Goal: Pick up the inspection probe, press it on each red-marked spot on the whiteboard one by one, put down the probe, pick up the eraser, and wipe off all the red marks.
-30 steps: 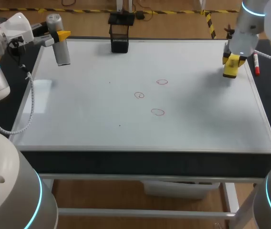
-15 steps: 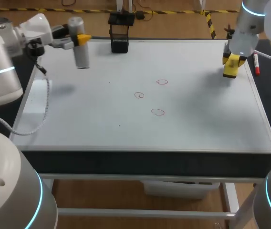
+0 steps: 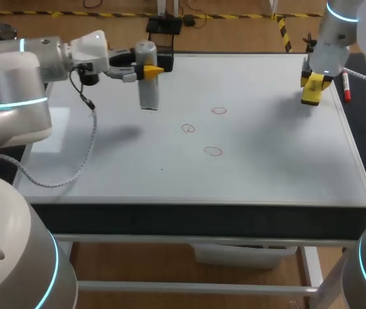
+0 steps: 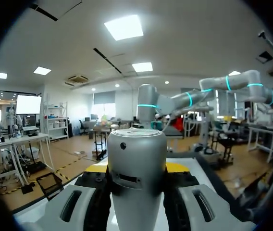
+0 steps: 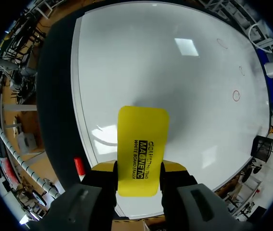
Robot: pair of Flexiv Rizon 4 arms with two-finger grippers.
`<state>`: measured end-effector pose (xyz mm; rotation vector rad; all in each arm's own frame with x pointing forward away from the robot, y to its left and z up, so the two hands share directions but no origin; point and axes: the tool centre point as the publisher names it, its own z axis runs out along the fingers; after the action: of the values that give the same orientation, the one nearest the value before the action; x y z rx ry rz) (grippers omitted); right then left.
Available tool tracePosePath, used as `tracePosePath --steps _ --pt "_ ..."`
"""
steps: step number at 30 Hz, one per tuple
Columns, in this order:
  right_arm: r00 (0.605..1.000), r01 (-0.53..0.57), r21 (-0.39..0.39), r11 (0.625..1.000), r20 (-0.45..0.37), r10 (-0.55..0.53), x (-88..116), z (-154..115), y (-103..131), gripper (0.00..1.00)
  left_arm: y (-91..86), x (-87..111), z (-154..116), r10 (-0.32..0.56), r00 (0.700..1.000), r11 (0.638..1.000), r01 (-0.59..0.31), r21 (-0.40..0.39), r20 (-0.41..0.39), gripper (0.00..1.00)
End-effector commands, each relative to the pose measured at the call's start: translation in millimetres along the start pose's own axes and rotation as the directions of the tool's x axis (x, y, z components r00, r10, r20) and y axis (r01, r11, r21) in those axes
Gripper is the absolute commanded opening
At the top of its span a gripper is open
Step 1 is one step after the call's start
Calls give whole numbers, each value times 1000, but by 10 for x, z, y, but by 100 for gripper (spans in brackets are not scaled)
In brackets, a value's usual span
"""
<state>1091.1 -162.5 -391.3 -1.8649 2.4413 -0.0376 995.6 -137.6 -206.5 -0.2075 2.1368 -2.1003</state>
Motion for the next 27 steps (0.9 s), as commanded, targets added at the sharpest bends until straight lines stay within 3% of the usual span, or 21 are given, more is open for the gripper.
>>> tracePosePath --steps 1,5,10,27 --pt "1000 3 1 1000 -2 -3 10 -11 -3 0 137 -103 241 -17 994 1000 17 5 -105 0" --pt "1000 3 1 1000 -2 -3 10 -11 -3 0 255 -71 434 -22 986 999 18 -27 -165 0" --pt "1000 3 1 1000 -2 -3 10 -11 -3 0 401 -31 608 -35 970 999 33 -11 -240 0" --pt "1000 3 1 1000 -2 -3 10 -11 -3 0 602 118 869 -34 936 998 52 42 -350 0"
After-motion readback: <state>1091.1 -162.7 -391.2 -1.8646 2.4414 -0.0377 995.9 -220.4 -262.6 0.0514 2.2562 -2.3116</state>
